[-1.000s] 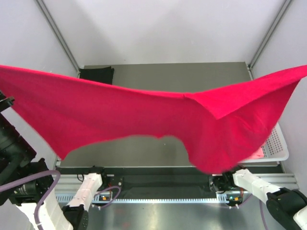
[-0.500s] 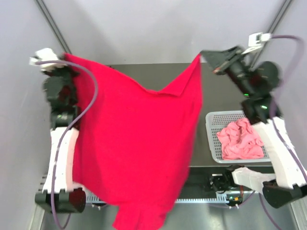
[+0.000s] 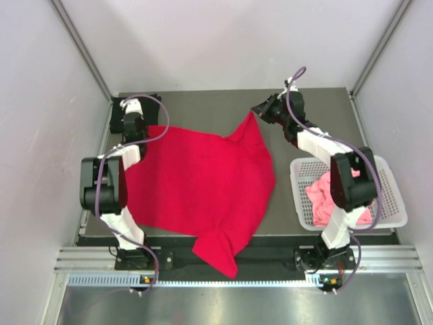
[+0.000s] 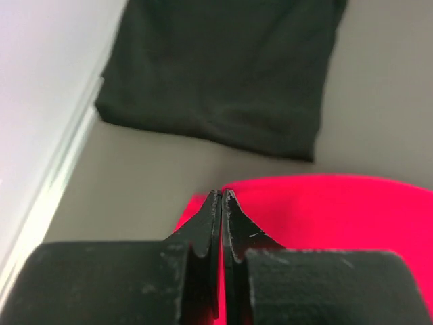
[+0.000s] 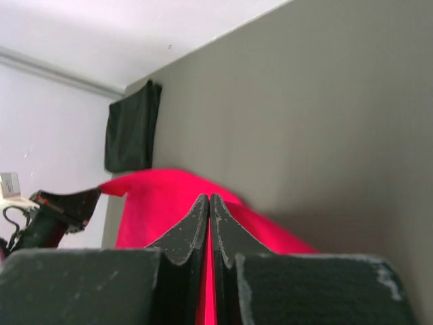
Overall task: Fold and stack the t-shirts
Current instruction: Flatten the tshirt out
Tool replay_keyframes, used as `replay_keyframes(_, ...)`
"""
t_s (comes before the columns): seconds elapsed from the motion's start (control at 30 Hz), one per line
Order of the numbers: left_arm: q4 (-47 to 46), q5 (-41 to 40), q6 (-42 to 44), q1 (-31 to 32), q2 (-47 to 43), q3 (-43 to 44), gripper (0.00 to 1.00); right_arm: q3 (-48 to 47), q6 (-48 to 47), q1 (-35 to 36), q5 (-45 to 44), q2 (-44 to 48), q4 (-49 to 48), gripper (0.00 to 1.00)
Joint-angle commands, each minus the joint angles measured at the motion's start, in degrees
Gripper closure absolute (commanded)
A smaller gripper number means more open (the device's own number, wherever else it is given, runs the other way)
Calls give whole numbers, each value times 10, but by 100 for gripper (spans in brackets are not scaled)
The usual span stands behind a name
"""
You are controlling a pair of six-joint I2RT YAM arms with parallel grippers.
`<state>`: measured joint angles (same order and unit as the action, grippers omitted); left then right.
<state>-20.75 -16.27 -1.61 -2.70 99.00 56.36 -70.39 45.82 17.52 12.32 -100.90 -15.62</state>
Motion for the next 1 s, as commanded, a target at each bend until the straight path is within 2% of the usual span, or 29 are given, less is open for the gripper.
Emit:
replay_keyframes(0.0, -87, 9, -23, -27, 50, 85, 100, -104, -12, -11, 15, -68, -76, 100)
replay_keyframes(0.07, -59, 22, -29, -35, 94, 137, 100, -157, -7, -17, 23, -99, -64, 100)
replay_keyframes(0.2, -47, 26, -34, -35, 126, 179, 100, -239, 0, -23, 48, -162, -45, 100)
replay_keyframes(0.43, -28, 21, -50, -35, 90, 181, 100, -256, -9, -26, 63, -145, -22, 100)
replay_keyframes(0.57, -10, 15, -61, -35, 17, 156, 100, -231, -27, -25, 75, -70, 2, 100)
replay_keyframes(0.6, -6, 15, -64, -35, -3, 148, 100, -214, -31, -25, 75, -29, 13, 100)
replay_keyframes(0.67, 2, 17, -79, -35, -69, 129, 100, -198, -41, -25, 79, 19, 27, 100)
replay_keyframes(0.8, 26, 26, -105, -35, -201, 106, 100, -162, -69, -22, 90, 175, 82, 100)
replay_keyframes(0.83, 39, 30, -111, -35, -256, 104, 100, -160, -77, -19, 90, 201, 96, 100)
replay_keyframes(0.97, 83, 40, -118, -35, -384, 120, 100, -164, -105, -11, 103, 352, 204, 100)
